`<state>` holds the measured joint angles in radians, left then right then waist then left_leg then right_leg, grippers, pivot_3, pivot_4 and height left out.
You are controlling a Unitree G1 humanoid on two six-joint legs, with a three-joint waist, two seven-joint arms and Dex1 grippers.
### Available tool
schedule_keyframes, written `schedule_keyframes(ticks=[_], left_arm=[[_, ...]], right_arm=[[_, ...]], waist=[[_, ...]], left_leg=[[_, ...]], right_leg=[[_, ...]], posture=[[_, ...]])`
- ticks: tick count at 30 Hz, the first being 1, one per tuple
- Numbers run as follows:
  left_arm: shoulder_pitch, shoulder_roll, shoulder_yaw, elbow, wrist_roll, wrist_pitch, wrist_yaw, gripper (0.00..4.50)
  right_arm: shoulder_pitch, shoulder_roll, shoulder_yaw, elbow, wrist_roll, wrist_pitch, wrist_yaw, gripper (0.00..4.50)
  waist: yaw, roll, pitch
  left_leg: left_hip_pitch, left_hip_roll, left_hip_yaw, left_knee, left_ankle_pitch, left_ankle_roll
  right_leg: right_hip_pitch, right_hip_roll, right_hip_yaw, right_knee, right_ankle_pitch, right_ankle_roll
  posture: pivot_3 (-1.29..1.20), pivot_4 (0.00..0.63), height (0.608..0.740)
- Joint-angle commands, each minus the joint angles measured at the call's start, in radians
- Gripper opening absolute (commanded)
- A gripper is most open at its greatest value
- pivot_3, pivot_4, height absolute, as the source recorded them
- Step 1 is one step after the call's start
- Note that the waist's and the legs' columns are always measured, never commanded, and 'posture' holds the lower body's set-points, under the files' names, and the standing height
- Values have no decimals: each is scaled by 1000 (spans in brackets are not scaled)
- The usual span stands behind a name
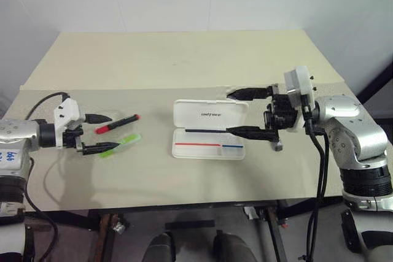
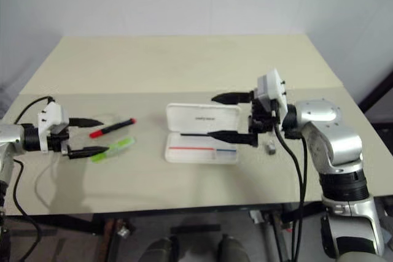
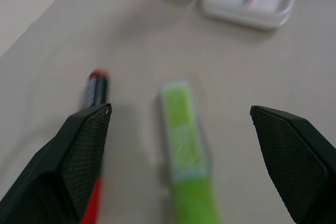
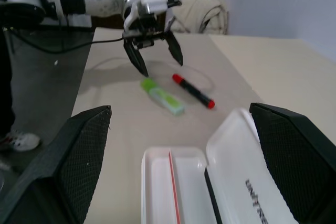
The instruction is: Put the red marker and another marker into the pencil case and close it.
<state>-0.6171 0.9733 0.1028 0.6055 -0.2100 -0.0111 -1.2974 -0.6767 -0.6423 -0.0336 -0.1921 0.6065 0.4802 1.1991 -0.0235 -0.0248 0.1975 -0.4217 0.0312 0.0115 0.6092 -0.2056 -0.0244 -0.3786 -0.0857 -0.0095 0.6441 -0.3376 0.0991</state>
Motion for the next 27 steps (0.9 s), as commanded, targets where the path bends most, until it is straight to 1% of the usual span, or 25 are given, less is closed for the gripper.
schedule_keyframes(ticks=[1, 4, 6, 10, 15, 19, 23, 26, 27], left_arm=[[-92, 20, -45, 125, 101, -59, 56, 4500], [-196, -18, -81, 252, 156, -64, 109, 4500], [-253, -42, -103, 325, 183, -62, 124, 4500], [-344, -92, -141, 463, 237, -91, 147, 4500], [-410, -134, -169, 574, 290, -98, 179, 4500], [-433, -161, -170, 633, 322, -106, 252, 4500], [-438, -177, -160, 667, 328, -96, 271, 4500], [-431, -179, -152, 685, 331, -94, 285, 3943], [-428, -178, -151, 688, 334, -94, 291, 3631]], right_arm=[[21, 8, -25, -69, 20, 4, -57, 4476], [42, 11, -22, -91, 13, -2, -85, 4476], [52, 12, -20, -103, 7, -6, -102, 4476], [71, 10, -31, -128, 6, -7, -141, 4476], [82, -1, -40, -149, 10, -3, -171, 4476], [94, -9, -51, -169, 16, 3, -195, 4476], [109, -19, -61, -192, 23, 11, -217, 4476], [119, -27, -69, -209, 31, 18, -233, 4500], [122, -29, -71, -211, 33, 19, -236, 4500]], waist=[[2, 0, 0], [3, 0, 0], [5, 0, 0], [5, 0, 0], [-3, -2, 1], [-3, -2, 1], [-1, -2, 1], [-1, -2, 1], [-1, -3, 1]], left_leg=[[0, 0, 0, 0, 0, 0], [-1, -1, 1, 0, -1, 1], [-1, -1, 4, 1, -1, 2], [-1, -1, 9, 1, -1, 2], [-1, -1, 10, 2, -1, 2], [-1, -1, 11, 2, -1, 2], [-1, 0, 11, 3, -1, 2], [-1, 0, 11, 3, -1, 2], [-1, 0, 11, 4, -1, 2]], right_leg=[[0, 0, 0, 0, 0, 0], [0, -1, 0, 0, 0, 0], [0, 4, 0, 0, 0, 1], [-1, 6, 0, 0, 0, 1], [-2, 7, 1, 1, 0, 1], [-2, 8, 1, 2, 0, 1], [-2, 7, 1, 3, 0, 1], [-2, 7, 1, 3, 1, 2], [-2, 7, 1, 3, 1, 2]], posture=[[0, 150, 740], [0, 150, 740], [0, 150, 740], [0, 150, 740], [0, 150, 740], [0, 150, 740], [0, 150, 740], [0, 150, 740], [0, 150, 740]])
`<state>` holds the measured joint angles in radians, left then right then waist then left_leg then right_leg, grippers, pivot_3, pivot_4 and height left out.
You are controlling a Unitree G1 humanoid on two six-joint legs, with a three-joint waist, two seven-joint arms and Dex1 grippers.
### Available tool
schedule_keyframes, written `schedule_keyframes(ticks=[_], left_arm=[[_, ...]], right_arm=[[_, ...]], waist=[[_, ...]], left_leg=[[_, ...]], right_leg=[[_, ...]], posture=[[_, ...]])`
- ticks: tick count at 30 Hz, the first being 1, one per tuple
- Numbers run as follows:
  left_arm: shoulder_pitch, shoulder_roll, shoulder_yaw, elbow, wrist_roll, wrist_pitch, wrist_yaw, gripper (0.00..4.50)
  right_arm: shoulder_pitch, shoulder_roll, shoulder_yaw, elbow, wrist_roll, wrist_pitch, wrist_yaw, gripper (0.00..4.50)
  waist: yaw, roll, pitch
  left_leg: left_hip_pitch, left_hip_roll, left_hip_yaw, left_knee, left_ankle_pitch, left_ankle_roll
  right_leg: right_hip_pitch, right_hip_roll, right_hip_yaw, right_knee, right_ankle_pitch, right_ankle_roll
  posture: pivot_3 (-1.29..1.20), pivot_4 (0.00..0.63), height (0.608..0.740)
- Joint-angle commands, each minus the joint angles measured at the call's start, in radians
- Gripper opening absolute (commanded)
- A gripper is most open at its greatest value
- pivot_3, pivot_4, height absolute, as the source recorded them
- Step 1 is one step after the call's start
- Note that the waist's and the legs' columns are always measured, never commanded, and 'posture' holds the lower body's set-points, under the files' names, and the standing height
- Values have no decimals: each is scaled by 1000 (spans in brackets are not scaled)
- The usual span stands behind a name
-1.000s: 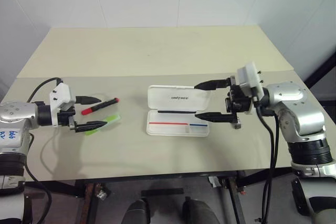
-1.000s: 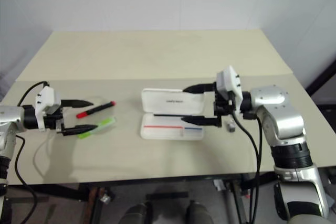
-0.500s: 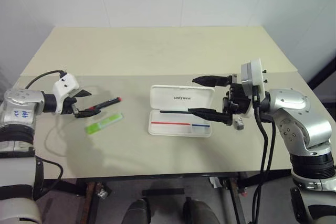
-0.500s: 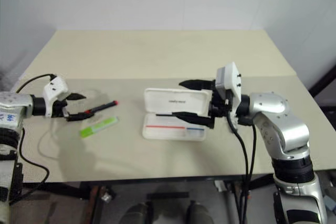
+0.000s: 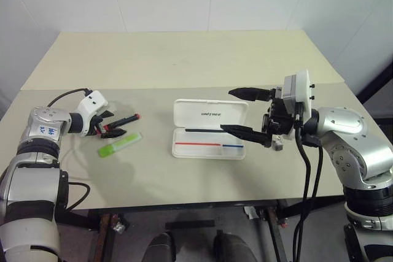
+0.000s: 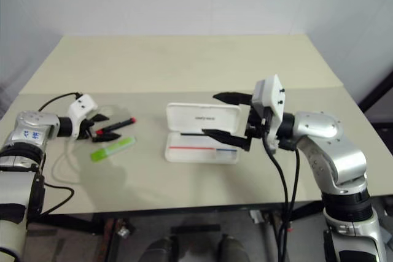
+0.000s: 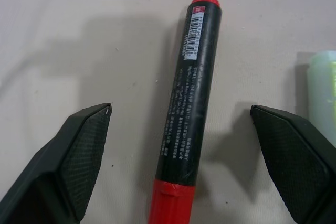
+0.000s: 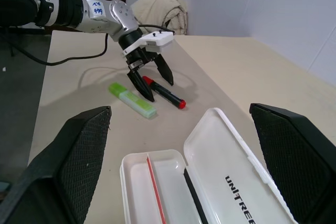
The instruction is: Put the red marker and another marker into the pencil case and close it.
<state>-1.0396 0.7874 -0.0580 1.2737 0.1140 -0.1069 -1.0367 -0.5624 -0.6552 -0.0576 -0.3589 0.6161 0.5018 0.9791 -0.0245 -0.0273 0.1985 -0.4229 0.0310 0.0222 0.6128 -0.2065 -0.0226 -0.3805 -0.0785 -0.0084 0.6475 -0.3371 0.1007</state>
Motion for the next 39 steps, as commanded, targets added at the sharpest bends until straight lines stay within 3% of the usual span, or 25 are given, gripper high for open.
schedule_keyframes(ticks=[1, 9, 10, 18, 27, 33, 39], left_arm=[[-3, 9, 11, 22, 13, 2, 33, 3318], [3, 26, -12, 24, 50, -25, 24, 706], [0, 27, -11, 24, 52, -25, 22, 568], [-68, 48, -14, -14, 58, -64, -73, 566], [-120, 103, -20, -172, 11, -103, -339, 566], [-13, 91, -17, -467, -91, 45, -531, 566], [131, -6, -38, -841, -204, 296, -473, 566]], right_arm=[[10, -18, -48, -47, 25, 0, -19, 4500], [18, -24, -57, -54, 29, 4, -26, 4500], [19, -24, -57, -53, 28, 3, -26, 4500], [8, -16, -38, -17, 8, -19, -11, 4500], [-3, -7, -15, 51, -25, -65, 23, 4500], [-10, 2, 5, 89, -44, -95, 41, 4500], [13, -9, -5, 111, -67, -122, 47, 4500]], waist=[[0, 0, 0], [-2, 0, 0], [-2, 0, 0], [-2, 0, 0], [-1, -5, 3], [-2, -5, 3], [0, -6, 3]], left_leg=[[0, 0, 0, 0, 0, 0], [1, 0, 0, 0, 0, 0], [1, 0, 0, 0, 0, 0], [0, 0, 2, 0, 0, 0], [-1, 0, 3, -1, 0, 0], [-1, 1, 4, -1, 0, 0], [-1, 1, 5, 0, 0, 0]], right_leg=[[0, 0, 0, 0, 0, 0], [0, 0, 1, 2, 0, 0], [0, 0, 1, 2, 0, 0], [-2, 0, 2, 2, 0, 0], [-3, 0, 3, 0, 0, 0], [-3, 0, 4, 0, 0, 0], [-3, 0, 7, 2, 0, 0]], posture=[[0, 150, 740], [0, 150, 740], [0, 150, 740], [0, 150, 740], [0, 150, 740], [0, 150, 740], [0, 150, 740]])
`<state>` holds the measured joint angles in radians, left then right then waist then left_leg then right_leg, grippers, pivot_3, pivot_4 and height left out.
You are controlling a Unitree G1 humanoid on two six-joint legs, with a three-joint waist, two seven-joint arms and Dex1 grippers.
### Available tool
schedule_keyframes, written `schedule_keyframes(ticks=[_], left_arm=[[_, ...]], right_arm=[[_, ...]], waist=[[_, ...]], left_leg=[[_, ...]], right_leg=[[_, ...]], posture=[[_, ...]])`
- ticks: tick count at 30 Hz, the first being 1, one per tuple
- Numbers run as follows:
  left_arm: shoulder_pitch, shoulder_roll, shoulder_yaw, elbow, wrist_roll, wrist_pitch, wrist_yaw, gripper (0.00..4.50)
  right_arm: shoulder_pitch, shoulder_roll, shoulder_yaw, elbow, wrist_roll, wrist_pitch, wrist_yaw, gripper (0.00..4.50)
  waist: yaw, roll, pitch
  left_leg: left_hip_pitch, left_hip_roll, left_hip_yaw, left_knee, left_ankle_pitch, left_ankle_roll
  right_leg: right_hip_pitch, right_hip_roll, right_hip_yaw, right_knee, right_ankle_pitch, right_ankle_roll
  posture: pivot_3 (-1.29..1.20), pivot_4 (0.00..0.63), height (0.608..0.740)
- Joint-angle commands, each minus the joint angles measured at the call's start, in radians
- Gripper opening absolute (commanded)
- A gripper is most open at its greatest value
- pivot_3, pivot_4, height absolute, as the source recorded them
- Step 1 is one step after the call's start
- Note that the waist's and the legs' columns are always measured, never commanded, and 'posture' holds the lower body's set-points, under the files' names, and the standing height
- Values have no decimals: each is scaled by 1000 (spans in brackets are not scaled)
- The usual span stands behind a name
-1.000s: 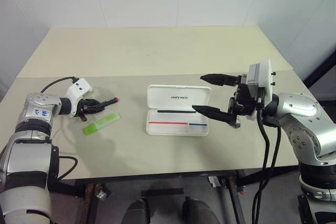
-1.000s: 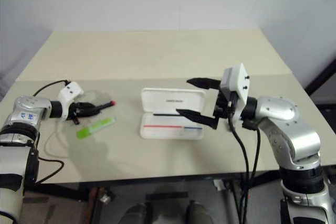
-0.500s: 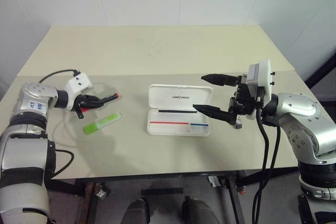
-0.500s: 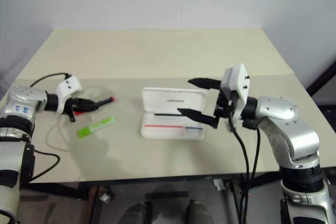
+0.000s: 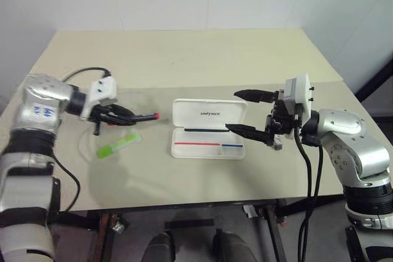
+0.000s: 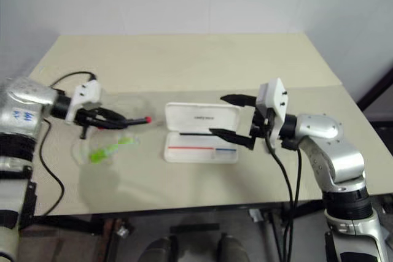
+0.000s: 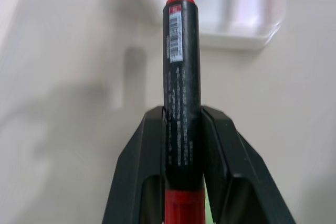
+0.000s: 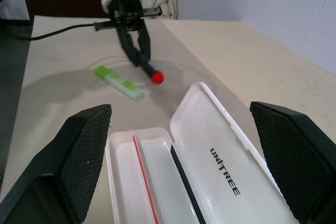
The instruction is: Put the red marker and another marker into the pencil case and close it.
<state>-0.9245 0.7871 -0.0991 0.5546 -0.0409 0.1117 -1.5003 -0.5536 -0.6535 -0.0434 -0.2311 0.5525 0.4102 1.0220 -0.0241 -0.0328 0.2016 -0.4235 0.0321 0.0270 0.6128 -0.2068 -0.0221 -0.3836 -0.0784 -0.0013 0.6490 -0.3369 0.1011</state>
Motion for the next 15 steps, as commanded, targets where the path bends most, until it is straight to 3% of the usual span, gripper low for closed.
schedule_keyframes(ticks=[1, 6, 15], left_arm=[[32, -29, -8, -162, -58, 104, 4, 566], [55, -119, -51, -256, -58, 191, 82, 566], [-12, -288, -173, -193, 34, 175, 233, 566]], right_arm=[[11, -11, -25, -24, -2, -28, 0, 4500], [36, -17, -40, -50, 6, -19, -20, 4500], [102, -50, -80, -92, 16, -12, -38, 4500]], waist=[[-1, 0, 0], [-1, 0, 0], [2, 0, 0]], left_leg=[[0, 0, 0, 0, 0, 0], [1, 0, 2, 1, 0, 0], [2, -1, 4, 3, 0, 0]], right_leg=[[0, 0, 0, 0, 0, 0], [-1, 1, 3, 3, 0, 0], [-1, 1, 5, 4, 0, 1]], posture=[[0, 150, 740], [0, 150, 740], [0, 150, 740]])
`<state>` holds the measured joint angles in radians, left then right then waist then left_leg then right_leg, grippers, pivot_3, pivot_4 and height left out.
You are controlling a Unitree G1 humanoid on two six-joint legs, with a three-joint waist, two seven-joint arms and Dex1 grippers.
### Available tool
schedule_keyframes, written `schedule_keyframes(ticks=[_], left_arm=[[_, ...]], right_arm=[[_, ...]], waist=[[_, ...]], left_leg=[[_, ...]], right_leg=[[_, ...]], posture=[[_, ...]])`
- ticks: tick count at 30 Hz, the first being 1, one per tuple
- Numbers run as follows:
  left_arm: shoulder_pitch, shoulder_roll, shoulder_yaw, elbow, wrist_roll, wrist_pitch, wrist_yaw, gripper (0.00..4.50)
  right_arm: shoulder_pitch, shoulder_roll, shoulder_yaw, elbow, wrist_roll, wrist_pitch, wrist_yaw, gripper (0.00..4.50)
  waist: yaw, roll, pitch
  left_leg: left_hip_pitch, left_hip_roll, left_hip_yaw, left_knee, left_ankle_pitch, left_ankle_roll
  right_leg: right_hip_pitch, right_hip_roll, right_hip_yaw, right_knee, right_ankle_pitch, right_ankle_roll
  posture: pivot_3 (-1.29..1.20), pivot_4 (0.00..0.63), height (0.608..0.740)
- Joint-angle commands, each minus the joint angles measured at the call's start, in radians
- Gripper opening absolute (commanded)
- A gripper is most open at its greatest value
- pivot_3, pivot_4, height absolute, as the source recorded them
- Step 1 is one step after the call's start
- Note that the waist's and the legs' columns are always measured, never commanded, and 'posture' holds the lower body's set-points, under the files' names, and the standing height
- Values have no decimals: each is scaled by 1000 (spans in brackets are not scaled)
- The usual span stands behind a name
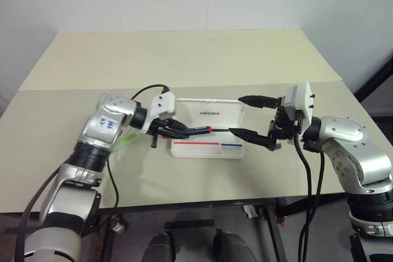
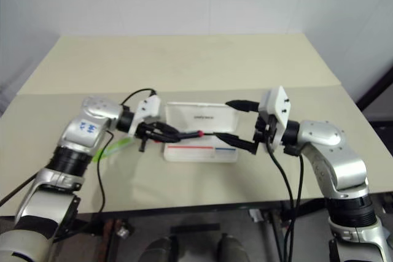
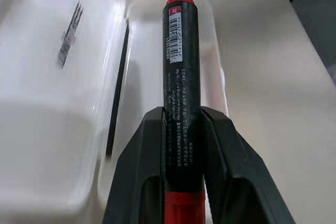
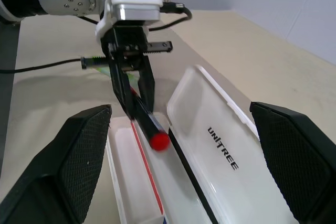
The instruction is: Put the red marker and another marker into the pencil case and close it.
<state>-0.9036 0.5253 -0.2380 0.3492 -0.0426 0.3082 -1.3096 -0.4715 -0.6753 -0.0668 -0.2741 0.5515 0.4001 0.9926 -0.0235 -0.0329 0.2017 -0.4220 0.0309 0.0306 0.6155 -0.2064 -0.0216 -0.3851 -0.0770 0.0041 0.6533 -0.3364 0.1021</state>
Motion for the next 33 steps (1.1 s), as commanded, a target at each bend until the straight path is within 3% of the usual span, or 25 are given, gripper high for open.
schedule_keyframes(ticks=[1, 12, 22, 31, 32, 33], left_arm=[[-38, -37, -44, 17, 43, -23, 53, 566], [-102, -130, -112, 158, 146, -142, 180, 566], [-99, -179, -120, 182, 147, -151, 185, 566], [-107, -226, -75, 149, 77, -126, 182, 3543], [-106, -228, -73, 134, 67, -131, 169, 3828], [-104, -228, -71, 114, 55, -126, 154, 3828]], right_arm=[[30, -35, -63, -55, 17, -1, -9, 4500], [129, -85, -140, -133, 41, 27, -39, 4500], [159, -103, -161, -169, 52, 40, -62, 4500], [141, -102, -151, -158, 44, 34, -61, 4500], [139, -100, -148, -156, 43, 32, -61, 4500], [136, -98, -145, -154, 42, 30, -60, 4500]], waist=[[2, 0, 0], [1, 0, 0], [1, 0, 0], [4, -1, 0], [5, 0, 0], [5, -1, 0]], left_leg=[[0, 0, 0, 0, 0, 0], [0, -1, 3, 0, 0, 0], [-1, -1, 3, 0, 0, 0], [-1, -1, 3, 0, 0, 0], [-1, -1, 3, 0, 0, 0], [-1, -1, 3, 0, 0, 0]], right_leg=[[0, 0, 0, 0, 0, 0], [-2, 1, 3, 0, 0, 1], [-3, 0, 3, 0, 0, 1], [-3, 0, 3, 0, 0, 1], [-3, 0, 3, 0, 0, 1], [-3, 0, 3, 0, 0, 1]], posture=[[0, 150, 740], [0, 150, 740], [0, 150, 740], [0, 150, 740], [0, 150, 740], [0, 150, 740]])
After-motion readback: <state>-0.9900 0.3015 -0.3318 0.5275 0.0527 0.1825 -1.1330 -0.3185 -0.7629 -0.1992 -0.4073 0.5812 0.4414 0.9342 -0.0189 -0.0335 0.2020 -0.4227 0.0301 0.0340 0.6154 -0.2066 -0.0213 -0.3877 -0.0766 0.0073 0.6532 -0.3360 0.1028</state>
